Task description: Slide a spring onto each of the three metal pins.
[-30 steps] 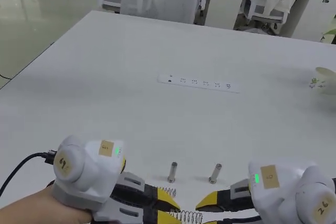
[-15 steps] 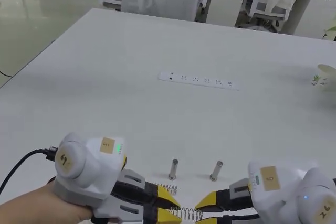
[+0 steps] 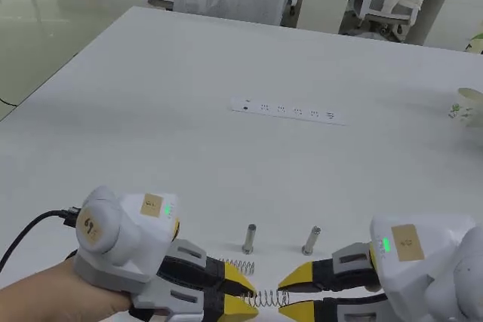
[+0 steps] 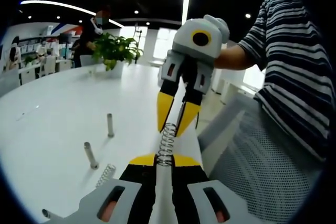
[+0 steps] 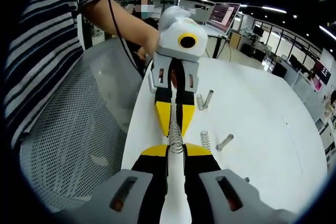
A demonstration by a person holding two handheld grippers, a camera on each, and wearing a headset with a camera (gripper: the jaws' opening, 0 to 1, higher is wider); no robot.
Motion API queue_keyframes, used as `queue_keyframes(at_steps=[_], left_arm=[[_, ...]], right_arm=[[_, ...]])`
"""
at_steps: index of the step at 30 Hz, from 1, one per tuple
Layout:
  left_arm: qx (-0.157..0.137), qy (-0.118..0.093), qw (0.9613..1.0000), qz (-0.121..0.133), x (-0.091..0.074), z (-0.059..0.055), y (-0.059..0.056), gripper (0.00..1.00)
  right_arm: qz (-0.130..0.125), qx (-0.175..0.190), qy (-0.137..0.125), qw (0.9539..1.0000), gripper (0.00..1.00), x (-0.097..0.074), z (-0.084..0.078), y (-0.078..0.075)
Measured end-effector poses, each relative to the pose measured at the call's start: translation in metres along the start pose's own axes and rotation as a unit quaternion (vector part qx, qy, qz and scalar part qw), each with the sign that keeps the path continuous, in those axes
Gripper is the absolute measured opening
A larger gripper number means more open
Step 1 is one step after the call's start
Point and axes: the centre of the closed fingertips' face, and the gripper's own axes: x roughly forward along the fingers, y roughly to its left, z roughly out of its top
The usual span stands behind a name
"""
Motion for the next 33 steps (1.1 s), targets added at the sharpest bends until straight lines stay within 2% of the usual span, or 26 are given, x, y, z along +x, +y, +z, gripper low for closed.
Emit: queue_keyframes(at_steps=[5,11,14,22,23,24,33], left_arm=[[0.002,0.005,1.0,0.0,0.001,-0.002,-0.001,0.02],[0.005,0.008,0.9999,0.005,0.001,-0.003,0.002,0.02],[0.008,0.009,0.9999,0.003,0.002,-0.003,0.0,0.02],[0.012,0.014,0.9998,0.001,0.005,-0.004,-0.002,0.02],[0.013,0.017,0.9998,0.001,0.005,-0.005,-0.002,0.02],[0.011,0.01,0.9999,-0.001,0.006,-0.002,-0.003,0.02],[0.015,0.012,0.9998,-0.001,0.007,0.0,-0.002,0.02]], right_arm=[[0.001,0.009,-0.022,0.9997,0.08,-0.002,0.011,-0.001],[-0.002,-0.002,-0.022,0.9998,0.08,0.0,0.014,-0.002],[0.0,0.005,-0.039,0.9992,0.08,0.002,0.022,-0.002],[-0.003,-0.006,-0.049,0.9988,0.08,0.007,0.033,0.0],[-0.005,-0.007,-0.058,0.9983,0.07,0.007,0.036,-0.001],[-0.005,-0.006,-0.058,0.9983,0.07,0.007,0.037,-0.001],[-0.011,-0.02,-0.055,0.9982,0.07,0.009,0.041,-0.002]])
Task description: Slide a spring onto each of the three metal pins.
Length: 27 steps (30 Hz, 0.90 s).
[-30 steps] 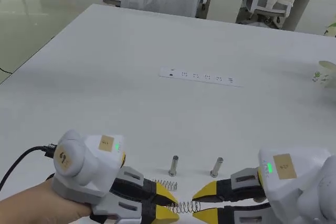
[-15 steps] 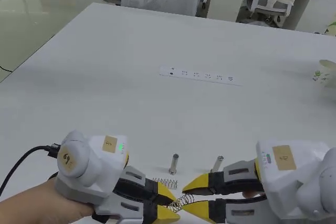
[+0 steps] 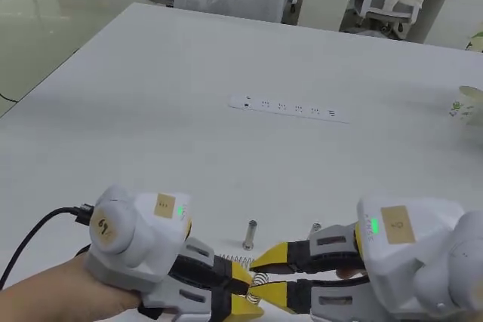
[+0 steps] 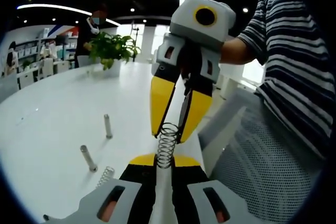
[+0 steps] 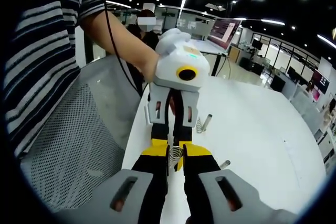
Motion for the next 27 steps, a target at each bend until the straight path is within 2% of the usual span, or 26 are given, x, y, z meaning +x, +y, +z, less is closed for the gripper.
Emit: queue_keyframes(at_steps=[11,27], left_arm=[[0.001,-0.003,1.0,0.0,0.0006,0.0028,0.0004,0.02],[-0.008,-0.003,0.9999,0.006,-0.0028,0.0022,0.0025,0.03]], right_arm=[[-0.007,-0.021,0.003,0.9998,0.07,0.002,0.0043,-0.0007],[-0.004,-0.035,0.008,0.9993,0.07,0.0011,0.0063,-0.0013]])
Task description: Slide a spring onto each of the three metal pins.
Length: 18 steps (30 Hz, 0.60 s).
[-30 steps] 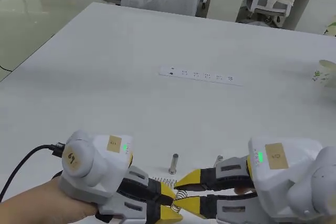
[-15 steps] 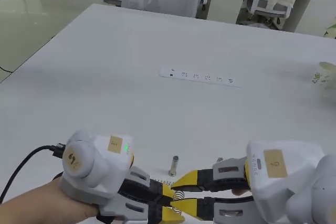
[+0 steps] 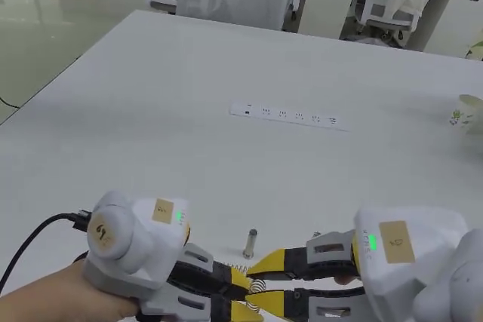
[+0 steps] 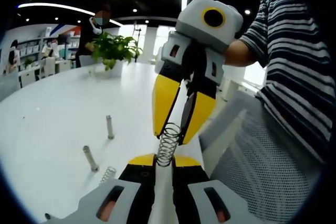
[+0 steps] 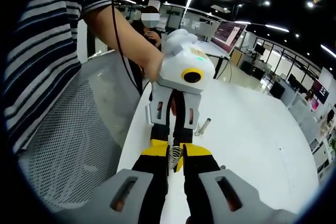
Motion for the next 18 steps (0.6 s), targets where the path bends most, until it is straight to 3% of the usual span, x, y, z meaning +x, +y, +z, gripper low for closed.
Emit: queue_keyframes(at_steps=[18], left_arm=[[-0.015,0.001,0.9997,0.02,-0.0037,-0.0019,0.0057,0.13]], right_arm=[[-0.005,0.0,0.002,1.0,0.07,0.0012,0.0007,-0.0026]])
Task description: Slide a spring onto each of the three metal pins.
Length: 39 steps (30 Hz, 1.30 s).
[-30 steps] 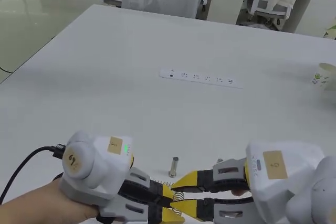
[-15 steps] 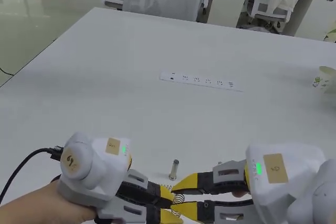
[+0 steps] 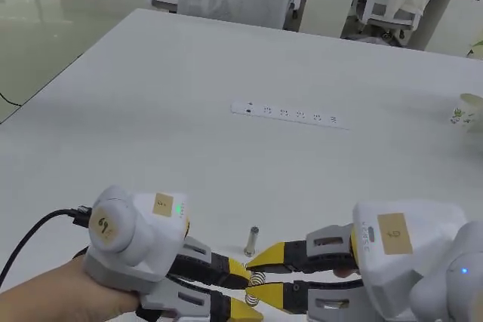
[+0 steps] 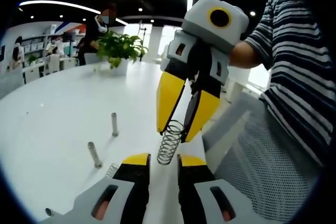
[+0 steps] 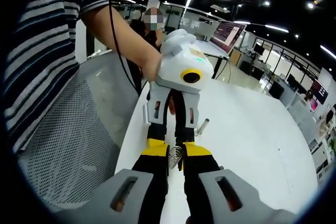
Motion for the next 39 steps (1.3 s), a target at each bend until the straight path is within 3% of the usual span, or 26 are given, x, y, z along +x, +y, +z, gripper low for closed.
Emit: queue_keyframes(at_steps=[17,22,36,39], left_arm=[[-0.025,-0.006,0.999,0.036,-0.02,-0.008,0.01,0.35],[-0.036,-0.006,0.9975,0.06,-0.029,-0.013,0.017,0.48],[-0.056,-0.015,0.994,0.093,-0.057,-0.02,0.022,0.61],[-0.057,-0.022,0.9912,0.117,-0.066,-0.02,0.027,0.71]], right_arm=[[-0.025,0.01,0.002,0.9996,0.07,-0.004,-0.006,-0.015],[-0.032,0.013,0.005,0.9994,0.07,-0.006,-0.009,-0.019],[-0.05,0.022,0.005,0.9985,0.07,-0.012,-0.012,-0.027],[-0.055,0.025,0.008,0.9981,0.07,-0.014,-0.015,-0.03]])
